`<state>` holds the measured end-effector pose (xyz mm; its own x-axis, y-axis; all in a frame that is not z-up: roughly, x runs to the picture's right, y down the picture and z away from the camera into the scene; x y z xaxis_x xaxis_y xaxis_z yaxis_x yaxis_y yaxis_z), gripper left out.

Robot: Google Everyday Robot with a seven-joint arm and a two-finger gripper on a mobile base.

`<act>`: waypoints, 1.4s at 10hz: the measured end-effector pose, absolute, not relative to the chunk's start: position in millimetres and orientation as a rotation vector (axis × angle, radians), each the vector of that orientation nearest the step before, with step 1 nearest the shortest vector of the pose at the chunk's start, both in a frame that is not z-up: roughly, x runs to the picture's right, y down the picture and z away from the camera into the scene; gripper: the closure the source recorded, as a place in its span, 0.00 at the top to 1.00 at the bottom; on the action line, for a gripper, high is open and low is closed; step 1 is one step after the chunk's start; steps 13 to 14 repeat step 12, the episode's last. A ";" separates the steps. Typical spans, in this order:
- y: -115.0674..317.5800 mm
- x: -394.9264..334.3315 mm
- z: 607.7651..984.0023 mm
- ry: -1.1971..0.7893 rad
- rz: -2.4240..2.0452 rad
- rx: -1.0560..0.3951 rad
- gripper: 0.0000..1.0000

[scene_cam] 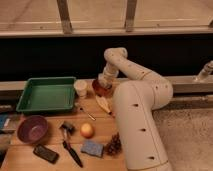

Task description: Wipe red bowl with towel

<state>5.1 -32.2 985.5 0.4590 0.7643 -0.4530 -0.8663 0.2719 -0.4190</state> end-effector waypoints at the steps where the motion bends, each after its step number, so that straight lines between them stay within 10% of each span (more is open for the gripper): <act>1: -33.6 -5.5 984.9 0.164 1.085 -0.685 0.00; 7: -17.3 -7.2 927.4 0.136 1.039 -0.718 0.00; 14: -47.6 39.6 962.0 0.156 1.138 -0.692 0.00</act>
